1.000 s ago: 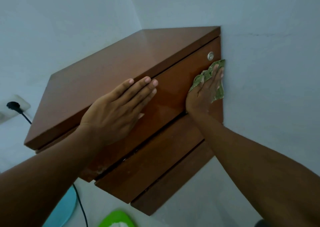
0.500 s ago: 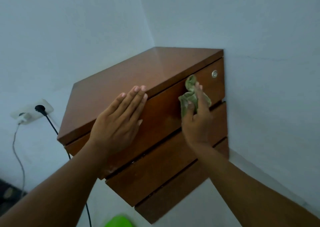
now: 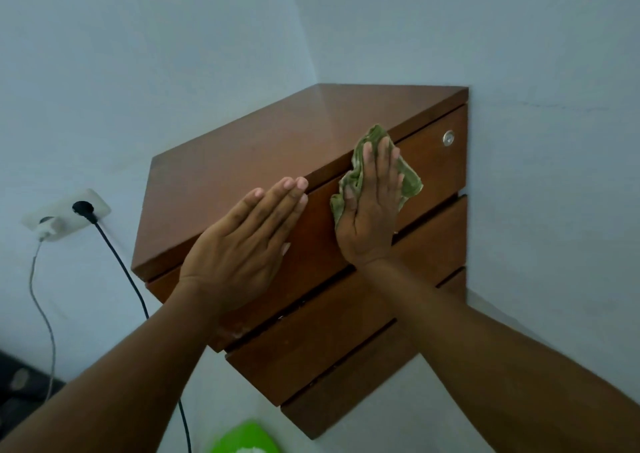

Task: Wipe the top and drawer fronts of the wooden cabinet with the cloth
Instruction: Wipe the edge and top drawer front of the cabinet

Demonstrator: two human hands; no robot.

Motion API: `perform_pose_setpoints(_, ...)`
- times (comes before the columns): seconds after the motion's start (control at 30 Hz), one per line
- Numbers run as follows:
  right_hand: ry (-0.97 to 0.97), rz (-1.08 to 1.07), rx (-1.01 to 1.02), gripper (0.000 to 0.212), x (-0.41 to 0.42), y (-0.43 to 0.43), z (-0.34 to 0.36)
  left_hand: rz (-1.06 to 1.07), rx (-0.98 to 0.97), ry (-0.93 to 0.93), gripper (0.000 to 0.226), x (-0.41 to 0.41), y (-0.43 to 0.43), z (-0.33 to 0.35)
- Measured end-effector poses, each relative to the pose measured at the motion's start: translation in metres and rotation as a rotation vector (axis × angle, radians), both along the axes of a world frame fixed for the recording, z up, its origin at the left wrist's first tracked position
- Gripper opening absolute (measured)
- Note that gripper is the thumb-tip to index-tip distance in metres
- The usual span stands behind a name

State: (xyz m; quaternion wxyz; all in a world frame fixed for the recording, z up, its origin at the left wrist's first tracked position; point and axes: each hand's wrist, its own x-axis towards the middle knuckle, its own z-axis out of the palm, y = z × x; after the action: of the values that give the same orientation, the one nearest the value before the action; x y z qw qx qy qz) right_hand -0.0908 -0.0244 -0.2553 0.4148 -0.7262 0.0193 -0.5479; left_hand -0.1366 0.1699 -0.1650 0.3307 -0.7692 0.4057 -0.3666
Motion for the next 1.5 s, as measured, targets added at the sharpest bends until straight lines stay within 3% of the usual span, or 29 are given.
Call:
perform_pose_setpoints(0.37, -0.022, -0.068, 0.249, 0.053, 0.024, -0.060, 0.000, 0.005, 0.006, 0.000, 0.066, -0.002, -0.001, -0.002)
perform_pose_setpoints(0.7, 0.103, -0.042, 0.359, 0.056, 0.023, -0.070, -0.018, -0.003, -0.046, 0.089, 0.066, -0.004, -0.005, -0.010)
perform_pose_setpoints(1.07, 0.157, -0.139, 0.512, 0.055, 0.028, -0.087, -0.040, 0.027, -0.006, 0.048, 0.068, 0.005, -0.027, -0.013)
perform_pose_setpoints(1.27, 0.241, -0.185, 0.572, 0.050, 0.010, -0.089, -0.037, 0.148, 0.022, -0.029, 0.066, -0.003, -0.028, -0.013)
perform_pose_setpoints(1.37, 0.382, -0.159, 0.526, 0.043, -0.016, -0.096, -0.034, 0.209, -0.005, -0.015, 0.065, -0.010, -0.030, -0.016)
perform_pose_setpoints(1.5, 0.392, 0.018, 0.299, 0.034, -0.061, -0.088, -0.038, 0.300, -0.062, 0.155, 0.069, -0.028, -0.024, -0.042)
